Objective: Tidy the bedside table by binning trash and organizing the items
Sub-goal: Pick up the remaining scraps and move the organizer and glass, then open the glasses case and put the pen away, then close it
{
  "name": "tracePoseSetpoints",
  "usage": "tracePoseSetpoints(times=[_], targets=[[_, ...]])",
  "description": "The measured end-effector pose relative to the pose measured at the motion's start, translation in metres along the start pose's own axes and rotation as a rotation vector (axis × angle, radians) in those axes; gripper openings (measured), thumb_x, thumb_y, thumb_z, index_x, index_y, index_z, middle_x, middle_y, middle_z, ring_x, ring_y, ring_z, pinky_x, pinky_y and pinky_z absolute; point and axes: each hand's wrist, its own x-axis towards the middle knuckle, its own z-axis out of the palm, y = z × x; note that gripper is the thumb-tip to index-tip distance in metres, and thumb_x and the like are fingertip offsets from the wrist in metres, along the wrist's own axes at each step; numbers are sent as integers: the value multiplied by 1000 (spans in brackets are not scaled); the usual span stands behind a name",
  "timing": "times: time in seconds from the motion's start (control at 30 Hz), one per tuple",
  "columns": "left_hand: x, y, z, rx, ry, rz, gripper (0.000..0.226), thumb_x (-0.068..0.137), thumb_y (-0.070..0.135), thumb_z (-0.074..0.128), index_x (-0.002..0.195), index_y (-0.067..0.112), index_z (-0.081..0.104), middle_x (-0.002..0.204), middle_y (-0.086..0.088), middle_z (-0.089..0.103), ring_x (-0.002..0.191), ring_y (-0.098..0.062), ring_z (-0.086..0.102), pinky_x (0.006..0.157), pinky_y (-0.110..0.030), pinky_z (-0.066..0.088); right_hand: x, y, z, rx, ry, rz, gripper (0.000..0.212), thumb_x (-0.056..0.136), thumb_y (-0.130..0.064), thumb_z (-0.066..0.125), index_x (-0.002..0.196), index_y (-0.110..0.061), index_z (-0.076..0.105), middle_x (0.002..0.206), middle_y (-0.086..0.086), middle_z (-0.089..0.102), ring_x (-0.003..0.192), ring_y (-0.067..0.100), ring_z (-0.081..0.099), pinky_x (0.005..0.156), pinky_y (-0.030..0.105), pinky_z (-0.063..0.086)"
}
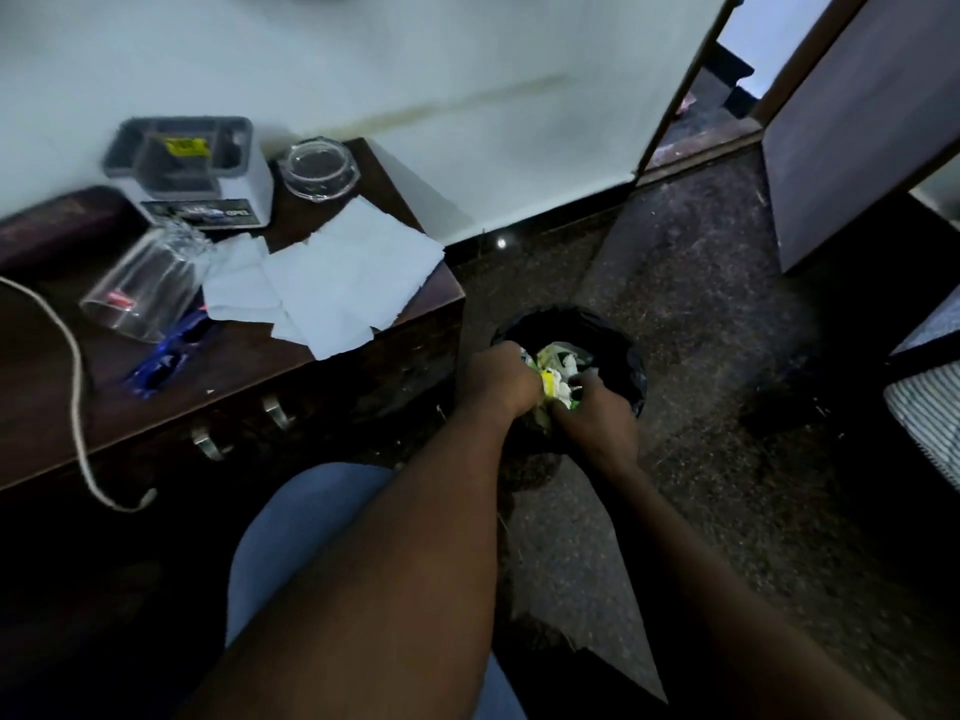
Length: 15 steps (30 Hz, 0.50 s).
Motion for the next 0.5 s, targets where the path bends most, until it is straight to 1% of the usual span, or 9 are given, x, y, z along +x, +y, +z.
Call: tracePoseSetpoints(times=[0.07, 0.13, 0.23, 0.3, 0.37, 0.43, 0.5], targets=[[-14, 0, -13, -10, 60, 77, 31, 91, 28, 59, 116, 19, 75, 122, -9, 72, 113, -31, 66, 93, -34, 54, -6, -27, -11, 26, 24, -89, 39, 90, -43, 65, 121, -21, 66, 111, 7, 75, 104, 31, 70, 80, 39, 56], [-27, 1, -23, -42, 96, 127, 27, 93, 29, 59, 112, 23, 78, 116, -5, 74, 108, -28, 68, 92, -38, 57, -14, -49, -24, 39, 28, -172, 29, 93, -37, 64, 116, -20, 68, 104, 4, 74, 94, 26, 68, 77, 39, 57], [-46, 0, -41, -57, 185, 188, 28, 97, 32, 55, 111, 24, 77, 112, -6, 75, 102, -29, 68, 84, -37, 56, -28, -72, -43, 23, 68, -273, 19, 96, -32, 61, 108, -19, 69, 96, 5, 72, 82, 24, 65, 72, 43, 59], [-59, -1, -54, -46, 255, 242, 27, 99, 32, 54, 107, 23, 78, 105, -7, 75, 98, -31, 68, 74, -33, 50, -37, -83, -55, 6, 102, -303, 18, 95, -34, 61, 103, -21, 70, 94, 6, 73, 78, 26, 66, 68, 43, 60], [-76, -3, -67, -30, 298, 288, 26, 99, 31, 53, 103, 21, 77, 101, -6, 74, 95, -30, 68, 70, -32, 45, -49, -94, -66, 11, 114, -312, 17, 92, -36, 61, 99, -23, 71, 92, 6, 74, 81, 30, 68, 68, 41, 59], [-93, -5, -82, -17, 341, 325, 26, 99, 29, 53, 102, 20, 76, 102, -8, 73, 96, -30, 67, 72, -32, 46, -61, -107, -75, 25, 133, -340, 19, 89, -36, 62, 96, -22, 72, 92, 8, 75, 86, 34, 70, 69, 37, 56], [-111, -10, -99, -7, 391, 338, 25, 99, 30, 53, 106, 20, 75, 107, -10, 72, 101, -32, 66, 76, -34, 48, -73, -121, -83, 36, 146, -390, 20, 88, -36, 62, 95, -20, 72, 92, 9, 76, 91, 36, 71, 68, 33, 50]])
